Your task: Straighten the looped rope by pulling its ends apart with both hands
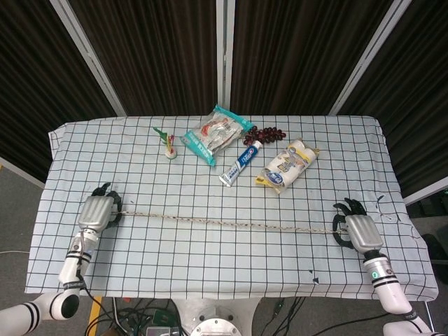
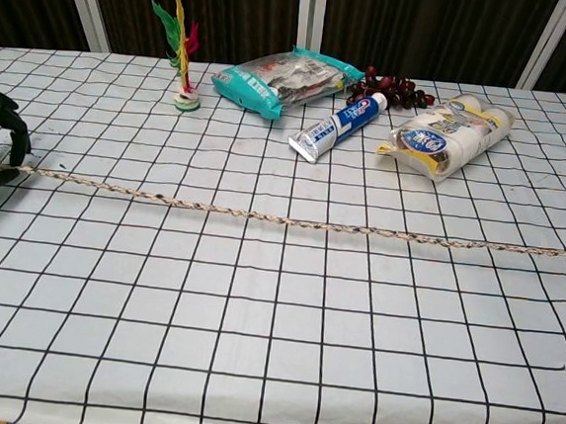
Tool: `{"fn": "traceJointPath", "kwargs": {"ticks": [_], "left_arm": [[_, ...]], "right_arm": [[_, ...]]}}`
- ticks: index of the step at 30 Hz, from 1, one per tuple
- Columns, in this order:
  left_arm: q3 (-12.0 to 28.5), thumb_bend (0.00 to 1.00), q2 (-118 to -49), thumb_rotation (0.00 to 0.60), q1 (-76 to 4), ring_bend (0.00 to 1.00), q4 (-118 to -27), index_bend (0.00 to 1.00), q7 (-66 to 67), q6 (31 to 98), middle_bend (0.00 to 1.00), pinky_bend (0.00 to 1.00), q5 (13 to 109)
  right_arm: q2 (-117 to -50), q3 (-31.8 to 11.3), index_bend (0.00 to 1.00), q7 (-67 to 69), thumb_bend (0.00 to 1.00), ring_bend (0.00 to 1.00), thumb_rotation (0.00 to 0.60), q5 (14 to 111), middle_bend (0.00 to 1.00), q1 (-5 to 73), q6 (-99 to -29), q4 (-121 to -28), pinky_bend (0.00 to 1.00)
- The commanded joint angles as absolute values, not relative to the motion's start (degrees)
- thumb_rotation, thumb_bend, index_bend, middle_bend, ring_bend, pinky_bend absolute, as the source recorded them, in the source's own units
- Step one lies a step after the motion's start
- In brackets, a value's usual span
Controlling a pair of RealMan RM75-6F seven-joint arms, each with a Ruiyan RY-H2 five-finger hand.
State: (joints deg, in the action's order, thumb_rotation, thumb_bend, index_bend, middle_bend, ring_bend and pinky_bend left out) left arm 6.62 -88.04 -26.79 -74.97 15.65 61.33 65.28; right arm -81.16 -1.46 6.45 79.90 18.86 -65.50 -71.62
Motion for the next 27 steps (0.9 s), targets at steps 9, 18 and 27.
{"fn": "traceJointPath", "kwargs": {"ticks": [9, 18, 27], "left_arm": [[6.3, 0.42, -88.6, 0.600, -26.6, 0.08, -74.4, 0.65, 16.1, 61.0, 0.33, 0.18, 65.2], [6.3, 0.42, -89.1, 0.600, -26.7, 0.08, -73.8, 0.65, 16.2, 60.6, 0.33, 0.18, 65.1], [6.0, 0.42, -89.6, 0.600, -26.7, 0.08, -73.5, 0.65, 16.3, 60.3, 0.33, 0.18, 65.6]], "right_arm": [[-82.4, -1.6, 0.65, 6.8, 0.35, 0.00, 0.600, 79.9, 0.19, 18.6, -64.8, -69.8, 0.00], [-83.1, -1.7, 0.65, 7.2, 0.35, 0.00, 0.600, 80.0, 0.19, 18.3, -64.6, -68.6, 0.00], [-83.5, -1.7, 0.63, 7.2, 0.33, 0.00, 0.600, 80.4, 0.19, 18.1, -64.5, -68.0, 0.00]]}}
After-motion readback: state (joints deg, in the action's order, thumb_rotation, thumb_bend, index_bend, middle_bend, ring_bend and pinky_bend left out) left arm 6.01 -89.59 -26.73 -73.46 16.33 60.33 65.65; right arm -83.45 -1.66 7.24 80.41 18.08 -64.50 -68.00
